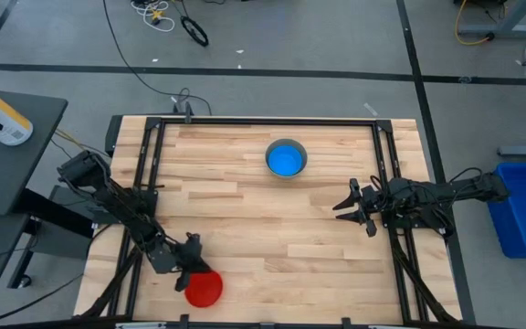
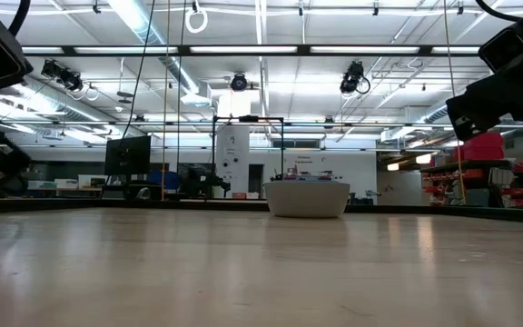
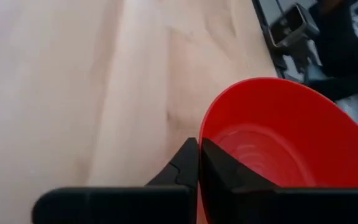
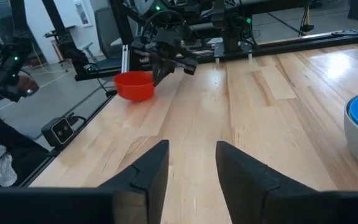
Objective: Nest bowls inside each other
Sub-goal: Stack the red bowl on the light blue bowl
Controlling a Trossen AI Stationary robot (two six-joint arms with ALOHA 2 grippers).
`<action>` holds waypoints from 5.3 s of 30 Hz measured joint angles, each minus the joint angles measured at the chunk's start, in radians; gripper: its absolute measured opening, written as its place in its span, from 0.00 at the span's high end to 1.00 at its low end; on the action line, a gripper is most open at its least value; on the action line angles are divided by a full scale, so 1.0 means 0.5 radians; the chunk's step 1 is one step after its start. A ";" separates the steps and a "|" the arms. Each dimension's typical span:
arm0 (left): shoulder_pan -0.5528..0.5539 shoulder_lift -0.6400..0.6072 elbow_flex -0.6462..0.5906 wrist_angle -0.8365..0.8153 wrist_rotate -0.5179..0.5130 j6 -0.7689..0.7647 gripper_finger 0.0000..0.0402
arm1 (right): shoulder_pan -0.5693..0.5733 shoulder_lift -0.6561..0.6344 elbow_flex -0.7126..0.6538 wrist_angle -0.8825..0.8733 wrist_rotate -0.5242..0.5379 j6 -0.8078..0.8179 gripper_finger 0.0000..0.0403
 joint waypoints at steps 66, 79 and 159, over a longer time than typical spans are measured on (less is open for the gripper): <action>2.601 0.790 1.035 1.017 1.546 1.638 0.99 | -0.001 0.002 0.000 0.001 -0.019 -0.060 0.37; 2.700 0.919 1.273 0.682 1.452 1.595 0.99 | -0.001 0.090 0.000 0.009 -0.051 -0.060 0.33; 2.588 1.064 2.177 -1.088 1.054 2.017 0.99 | 0.001 0.095 0.000 0.027 -0.123 -0.008 0.66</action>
